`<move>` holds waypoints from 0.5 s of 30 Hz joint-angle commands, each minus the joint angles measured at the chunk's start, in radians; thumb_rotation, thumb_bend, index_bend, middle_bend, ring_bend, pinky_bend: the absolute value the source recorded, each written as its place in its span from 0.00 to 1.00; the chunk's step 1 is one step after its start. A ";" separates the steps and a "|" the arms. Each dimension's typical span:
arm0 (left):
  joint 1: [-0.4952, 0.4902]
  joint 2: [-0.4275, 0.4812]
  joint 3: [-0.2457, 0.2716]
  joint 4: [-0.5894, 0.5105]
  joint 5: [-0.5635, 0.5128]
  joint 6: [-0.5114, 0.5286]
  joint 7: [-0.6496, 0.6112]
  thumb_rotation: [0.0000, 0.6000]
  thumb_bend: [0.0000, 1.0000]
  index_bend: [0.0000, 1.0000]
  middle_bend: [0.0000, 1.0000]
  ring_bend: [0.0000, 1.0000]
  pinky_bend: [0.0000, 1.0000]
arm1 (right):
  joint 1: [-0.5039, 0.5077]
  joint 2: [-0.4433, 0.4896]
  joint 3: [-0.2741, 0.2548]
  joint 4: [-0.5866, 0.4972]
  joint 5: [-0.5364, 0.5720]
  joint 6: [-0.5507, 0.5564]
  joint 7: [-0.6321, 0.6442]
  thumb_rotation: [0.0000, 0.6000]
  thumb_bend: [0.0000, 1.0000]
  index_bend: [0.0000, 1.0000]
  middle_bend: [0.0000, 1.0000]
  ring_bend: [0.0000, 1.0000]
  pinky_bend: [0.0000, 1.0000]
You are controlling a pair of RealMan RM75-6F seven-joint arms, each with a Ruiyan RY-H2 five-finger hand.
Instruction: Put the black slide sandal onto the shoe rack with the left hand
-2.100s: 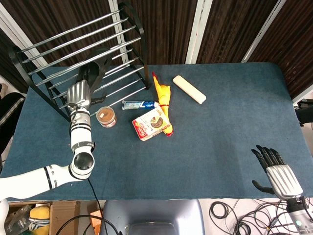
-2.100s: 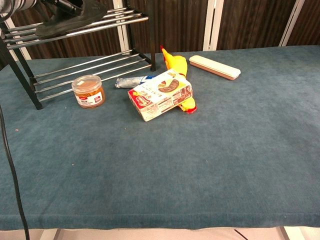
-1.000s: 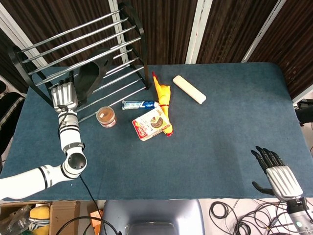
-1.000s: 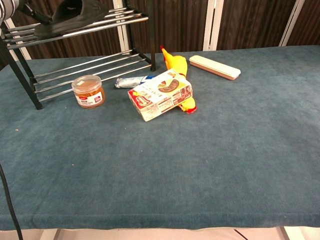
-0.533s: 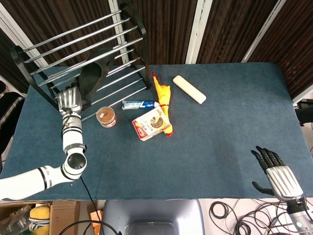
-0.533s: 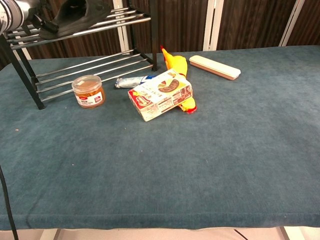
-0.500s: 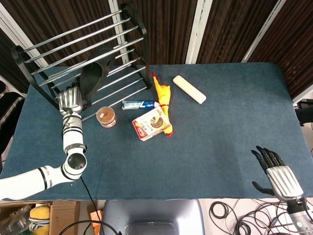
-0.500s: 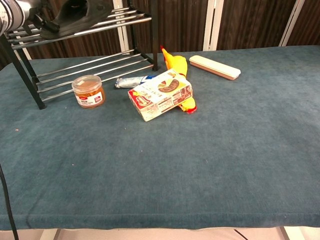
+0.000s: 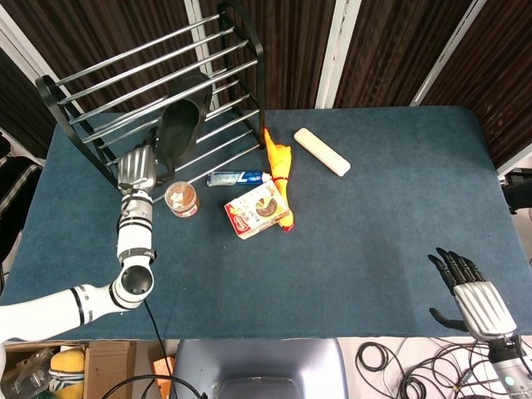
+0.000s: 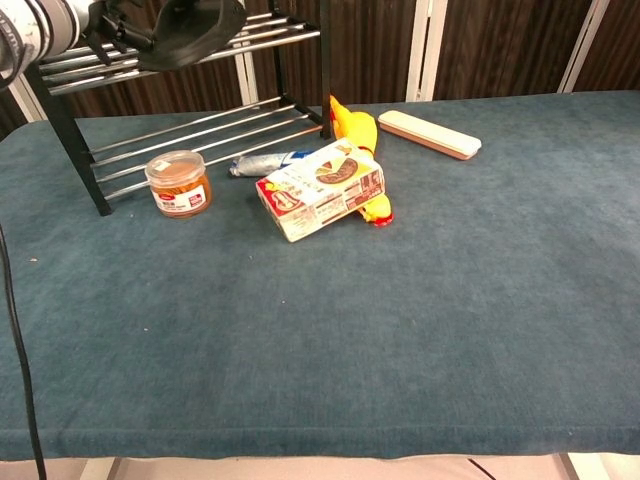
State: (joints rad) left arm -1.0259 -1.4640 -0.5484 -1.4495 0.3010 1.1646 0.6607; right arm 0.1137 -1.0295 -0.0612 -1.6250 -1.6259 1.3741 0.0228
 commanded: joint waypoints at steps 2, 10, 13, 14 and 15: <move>0.009 -0.020 0.004 0.021 0.080 -0.008 -0.085 0.67 0.63 0.00 0.22 0.25 0.31 | 0.000 0.001 0.000 0.000 0.001 -0.001 0.001 1.00 0.18 0.00 0.00 0.00 0.12; 0.010 -0.029 0.003 0.023 0.092 -0.048 -0.141 0.67 0.63 0.00 0.24 0.24 0.30 | -0.001 0.001 0.002 0.000 0.004 0.002 0.001 1.00 0.18 0.00 0.00 0.00 0.12; 0.006 -0.038 0.003 0.024 0.108 -0.056 -0.163 0.68 0.63 0.00 0.24 0.24 0.30 | -0.002 0.001 0.003 0.000 0.004 0.003 0.001 1.00 0.18 0.00 0.00 0.00 0.12; 0.006 -0.041 0.003 0.023 0.115 -0.057 -0.172 0.68 0.63 0.00 0.24 0.24 0.30 | -0.002 0.001 0.003 0.000 0.005 0.003 0.001 1.00 0.18 0.00 0.00 0.00 0.12; 0.005 -0.045 0.002 0.023 0.125 -0.058 -0.184 0.69 0.63 0.01 0.24 0.24 0.30 | -0.001 0.001 0.003 0.000 0.005 0.002 0.001 1.00 0.18 0.00 0.00 0.00 0.12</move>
State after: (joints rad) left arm -1.0193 -1.5028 -0.5456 -1.4262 0.4148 1.1099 0.4885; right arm 0.1122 -1.0288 -0.0581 -1.6249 -1.6213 1.3758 0.0235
